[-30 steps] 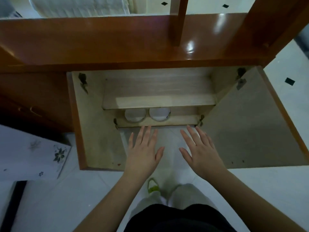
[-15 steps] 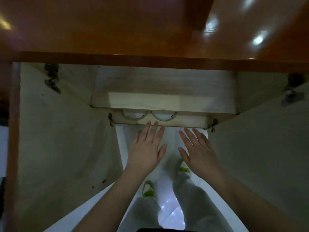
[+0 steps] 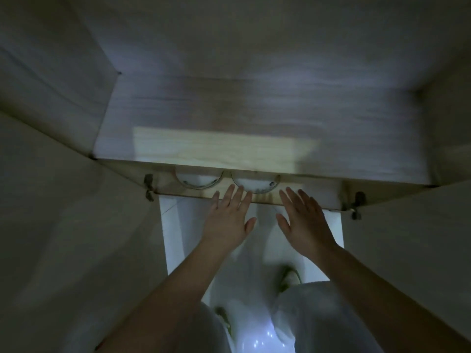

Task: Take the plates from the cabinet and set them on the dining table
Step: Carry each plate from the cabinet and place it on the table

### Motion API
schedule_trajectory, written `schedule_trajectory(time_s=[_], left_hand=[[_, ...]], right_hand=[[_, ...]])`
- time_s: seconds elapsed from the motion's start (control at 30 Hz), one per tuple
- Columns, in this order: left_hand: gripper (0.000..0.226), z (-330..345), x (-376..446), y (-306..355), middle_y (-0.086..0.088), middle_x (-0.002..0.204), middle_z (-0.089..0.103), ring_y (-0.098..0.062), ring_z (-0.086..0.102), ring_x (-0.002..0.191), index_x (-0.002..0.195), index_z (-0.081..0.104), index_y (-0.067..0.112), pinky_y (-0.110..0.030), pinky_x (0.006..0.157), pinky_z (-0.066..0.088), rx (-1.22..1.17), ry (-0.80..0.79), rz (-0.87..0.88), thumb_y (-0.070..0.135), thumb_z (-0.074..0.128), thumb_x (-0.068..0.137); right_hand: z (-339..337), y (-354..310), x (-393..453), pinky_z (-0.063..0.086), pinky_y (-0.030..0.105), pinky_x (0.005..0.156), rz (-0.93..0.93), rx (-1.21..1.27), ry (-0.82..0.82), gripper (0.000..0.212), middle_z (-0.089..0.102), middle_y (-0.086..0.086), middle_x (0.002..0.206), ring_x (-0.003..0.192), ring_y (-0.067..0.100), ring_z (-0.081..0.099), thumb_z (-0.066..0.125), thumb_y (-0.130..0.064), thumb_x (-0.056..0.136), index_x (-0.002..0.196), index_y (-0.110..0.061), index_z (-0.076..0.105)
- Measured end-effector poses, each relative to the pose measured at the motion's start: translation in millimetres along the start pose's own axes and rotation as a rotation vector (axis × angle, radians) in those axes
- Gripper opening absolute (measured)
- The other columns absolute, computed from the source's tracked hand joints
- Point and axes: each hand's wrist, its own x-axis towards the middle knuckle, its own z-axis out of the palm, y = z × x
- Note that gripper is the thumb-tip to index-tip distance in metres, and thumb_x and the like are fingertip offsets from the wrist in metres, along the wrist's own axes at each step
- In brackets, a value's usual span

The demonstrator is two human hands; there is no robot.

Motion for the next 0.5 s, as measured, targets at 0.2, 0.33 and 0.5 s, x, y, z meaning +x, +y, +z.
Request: schedule_trajectory(time_s=[0.2, 0.33, 0.5], left_hand=[[0.065, 74, 70, -19, -0.004, 0.163, 0.004, -0.024, 0.001, 0.149, 0.154, 0.009, 0.02, -0.047, 0.118, 0.004, 0.029, -0.015, -0.03, 0.05, 0.026, 0.099], [0.067, 114, 107, -31, -0.006, 0.161, 0.014, -0.026, 0.009, 0.148, 0.155, 0.007, 0.021, -0.048, 0.118, 0.008, 0.067, 0.026, -0.029, 0.047, 0.029, 0.097], [0.069, 154, 149, -47, -0.011, 0.152, 0.033, -0.029, 0.03, 0.14, 0.152, 0.017, 0.012, -0.044, 0.113, 0.025, 0.01, 0.022, -0.136, 0.049, 0.024, 0.093]], right_hand=[[77, 30, 59, 0.041, 0.051, 0.103, -0.015, -0.069, 0.04, 0.057, 0.052, 0.016, 0.139, 0.127, 0.038, 0.048, 0.038, -0.038, 0.092, 0.138, -0.006, 0.047], [118, 46, 95, 0.039, 0.051, 0.104, -0.064, -0.146, -0.02, 0.06, 0.048, 0.017, 0.142, 0.129, 0.038, 0.046, 0.033, -0.041, 0.092, 0.139, -0.006, 0.045], [155, 63, 138, 0.038, 0.051, 0.104, -0.042, -0.132, 0.023, 0.059, 0.049, 0.019, 0.141, 0.127, 0.039, 0.047, 0.052, -0.039, 0.091, 0.138, -0.005, 0.046]])
